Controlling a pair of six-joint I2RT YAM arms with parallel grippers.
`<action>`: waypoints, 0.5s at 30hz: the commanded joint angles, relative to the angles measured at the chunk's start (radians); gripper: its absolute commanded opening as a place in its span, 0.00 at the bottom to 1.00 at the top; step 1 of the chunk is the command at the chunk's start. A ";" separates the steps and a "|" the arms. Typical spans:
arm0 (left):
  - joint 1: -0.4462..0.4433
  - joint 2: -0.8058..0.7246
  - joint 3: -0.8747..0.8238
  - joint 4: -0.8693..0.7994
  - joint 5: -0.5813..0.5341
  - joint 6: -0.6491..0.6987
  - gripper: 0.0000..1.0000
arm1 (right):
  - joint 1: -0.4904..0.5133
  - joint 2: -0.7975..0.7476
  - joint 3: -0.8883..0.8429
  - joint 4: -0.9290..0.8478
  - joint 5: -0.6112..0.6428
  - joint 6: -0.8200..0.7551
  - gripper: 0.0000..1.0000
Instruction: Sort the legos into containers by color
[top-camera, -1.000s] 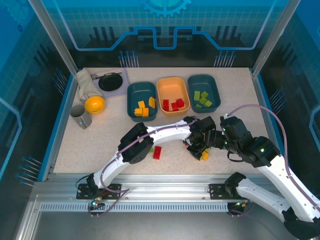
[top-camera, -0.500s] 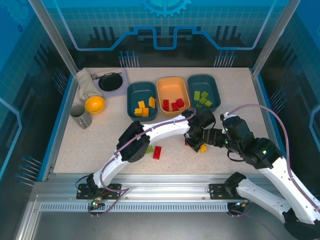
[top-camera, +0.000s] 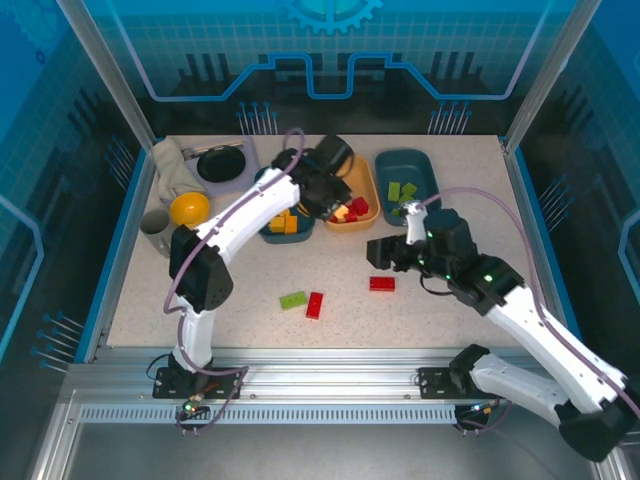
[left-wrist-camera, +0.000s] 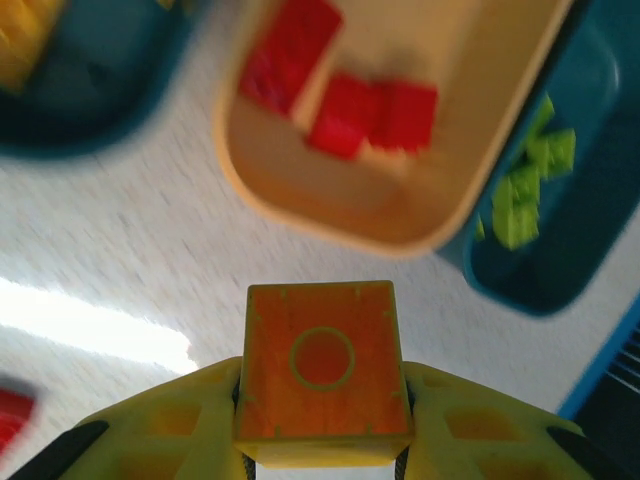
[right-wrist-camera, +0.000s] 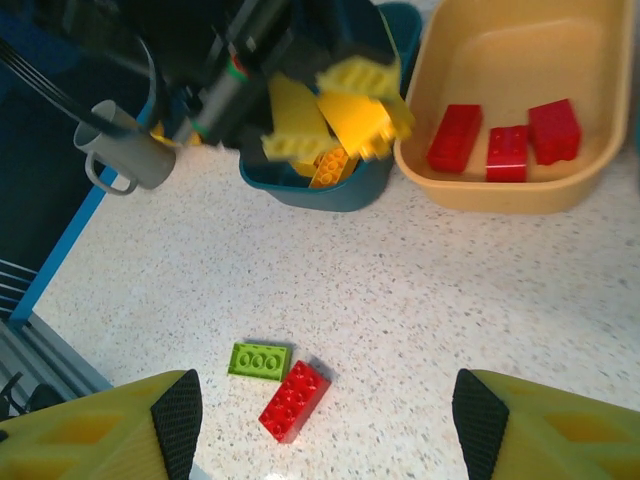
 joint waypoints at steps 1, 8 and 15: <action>0.094 -0.005 -0.001 -0.066 -0.064 0.199 0.32 | -0.010 0.087 0.042 0.154 -0.069 -0.011 0.71; 0.267 0.086 0.059 -0.033 -0.093 0.386 0.30 | -0.029 0.332 0.162 0.271 -0.096 0.036 0.73; 0.343 0.232 0.154 0.006 -0.107 0.467 0.31 | -0.065 0.532 0.287 0.321 -0.142 0.156 0.73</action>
